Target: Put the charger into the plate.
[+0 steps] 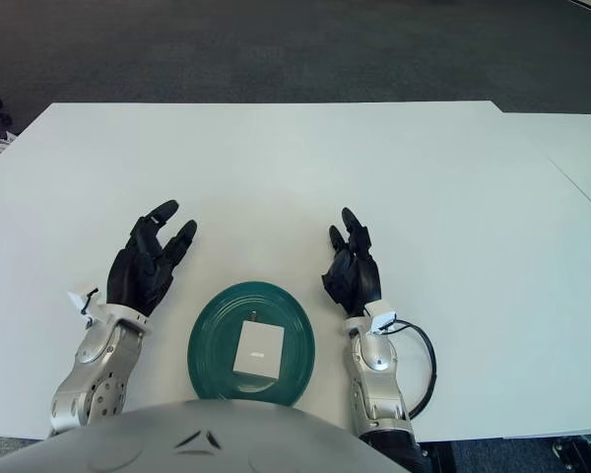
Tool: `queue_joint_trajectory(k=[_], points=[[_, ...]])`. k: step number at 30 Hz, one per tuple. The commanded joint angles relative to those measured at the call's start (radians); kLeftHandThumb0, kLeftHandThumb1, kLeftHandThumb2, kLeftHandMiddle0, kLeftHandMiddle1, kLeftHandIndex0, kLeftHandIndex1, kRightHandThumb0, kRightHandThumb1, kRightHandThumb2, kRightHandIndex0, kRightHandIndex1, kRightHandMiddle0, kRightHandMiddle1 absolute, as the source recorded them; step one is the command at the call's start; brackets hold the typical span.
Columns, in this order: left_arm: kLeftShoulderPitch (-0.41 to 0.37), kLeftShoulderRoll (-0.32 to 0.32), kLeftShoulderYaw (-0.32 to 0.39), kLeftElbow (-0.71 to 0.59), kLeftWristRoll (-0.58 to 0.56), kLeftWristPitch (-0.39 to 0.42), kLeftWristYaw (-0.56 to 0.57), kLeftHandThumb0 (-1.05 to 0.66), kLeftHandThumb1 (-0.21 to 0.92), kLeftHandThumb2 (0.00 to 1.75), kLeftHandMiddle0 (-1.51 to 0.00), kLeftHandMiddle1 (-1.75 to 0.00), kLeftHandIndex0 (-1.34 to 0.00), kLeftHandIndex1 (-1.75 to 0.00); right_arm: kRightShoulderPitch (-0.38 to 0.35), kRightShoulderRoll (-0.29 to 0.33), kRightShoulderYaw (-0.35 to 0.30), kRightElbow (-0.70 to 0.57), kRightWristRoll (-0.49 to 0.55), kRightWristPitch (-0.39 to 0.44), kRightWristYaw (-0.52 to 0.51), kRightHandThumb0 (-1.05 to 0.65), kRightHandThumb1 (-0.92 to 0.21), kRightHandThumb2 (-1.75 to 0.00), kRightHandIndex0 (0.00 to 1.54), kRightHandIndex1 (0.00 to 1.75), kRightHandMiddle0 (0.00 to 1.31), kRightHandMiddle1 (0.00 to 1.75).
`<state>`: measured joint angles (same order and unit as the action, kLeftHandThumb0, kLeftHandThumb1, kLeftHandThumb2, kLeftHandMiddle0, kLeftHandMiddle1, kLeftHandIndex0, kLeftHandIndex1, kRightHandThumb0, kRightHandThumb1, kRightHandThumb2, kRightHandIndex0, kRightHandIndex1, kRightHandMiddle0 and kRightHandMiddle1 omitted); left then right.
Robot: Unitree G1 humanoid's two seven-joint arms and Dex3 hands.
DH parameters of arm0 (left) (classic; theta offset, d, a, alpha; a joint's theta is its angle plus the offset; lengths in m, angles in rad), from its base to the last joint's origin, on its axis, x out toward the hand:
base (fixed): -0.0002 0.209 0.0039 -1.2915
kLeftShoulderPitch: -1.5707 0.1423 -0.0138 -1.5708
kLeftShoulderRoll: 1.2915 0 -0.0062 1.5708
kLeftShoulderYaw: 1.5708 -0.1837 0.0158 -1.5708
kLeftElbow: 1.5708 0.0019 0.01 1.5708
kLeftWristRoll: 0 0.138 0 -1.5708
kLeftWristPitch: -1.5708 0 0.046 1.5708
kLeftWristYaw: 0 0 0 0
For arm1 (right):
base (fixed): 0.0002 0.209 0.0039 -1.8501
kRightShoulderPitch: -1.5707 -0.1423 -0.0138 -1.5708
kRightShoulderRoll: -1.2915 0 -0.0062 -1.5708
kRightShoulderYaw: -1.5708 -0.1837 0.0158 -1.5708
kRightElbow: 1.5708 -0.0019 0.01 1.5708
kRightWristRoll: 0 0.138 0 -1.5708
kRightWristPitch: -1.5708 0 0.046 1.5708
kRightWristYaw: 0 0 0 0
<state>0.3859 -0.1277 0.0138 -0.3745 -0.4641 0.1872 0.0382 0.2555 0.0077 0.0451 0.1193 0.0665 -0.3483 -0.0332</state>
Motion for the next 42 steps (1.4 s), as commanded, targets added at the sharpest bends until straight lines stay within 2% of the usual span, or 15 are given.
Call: queue_joint_trajectory(k=[1,8,15,19,24,33,42], points=[[0.037,-0.07,0.022,0.068,-0.003,-0.064,0.005,-0.91,0.92,0.77,-0.58,-0.11,-0.19,-0.98,0.1,0.009,-0.017,0.166,0.0,0.132,-0.008,-0.78,-0.92,-0.99,0.15,0.0,0.0,0.36],[0.093,-0.047,0.009,0.096,0.05,-0.132,0.004,-0.9,0.92,0.78,-0.61,-0.12,-0.23,-0.98,0.104,0.004,-0.034,0.155,0.004,0.139,0.001,-0.77,-0.92,-0.98,0.17,0.01,0.0,0.38],[0.112,-0.039,-0.012,0.141,0.118,-0.185,0.007,-0.91,0.92,0.82,-0.62,-0.13,-0.25,-0.95,0.095,-0.008,-0.046,0.16,0.008,0.14,0.019,-0.75,-0.92,-0.99,0.17,0.01,0.0,0.39],[0.088,-0.026,-0.029,0.304,0.197,-0.335,-0.044,-0.92,0.92,0.84,-0.59,-0.11,-0.24,-0.94,0.093,-0.009,-0.052,0.162,0.015,0.142,0.032,-0.74,-0.92,-0.98,0.17,0.01,0.0,0.42],[0.077,-0.006,-0.042,0.388,0.274,-0.404,-0.044,-0.93,0.92,0.86,-0.56,-0.09,-0.25,-0.94,0.093,-0.005,-0.057,0.165,0.018,0.14,0.038,-0.73,-0.92,-0.97,0.19,0.01,0.0,0.49],[0.097,-0.007,-0.07,0.494,0.416,-0.486,0.001,-0.97,0.92,0.9,-0.52,-0.07,-0.25,-0.96,0.103,-0.007,-0.07,0.171,0.013,0.094,0.041,-0.72,-0.92,-0.91,0.21,0.01,0.0,0.65],[0.08,-0.027,-0.066,0.568,0.433,-0.518,0.02,-0.98,0.92,0.91,-0.51,-0.06,-0.22,-0.97,0.107,-0.019,-0.077,0.186,0.003,0.044,0.051,-0.71,-0.92,-0.89,0.21,0.01,0.0,0.67]])
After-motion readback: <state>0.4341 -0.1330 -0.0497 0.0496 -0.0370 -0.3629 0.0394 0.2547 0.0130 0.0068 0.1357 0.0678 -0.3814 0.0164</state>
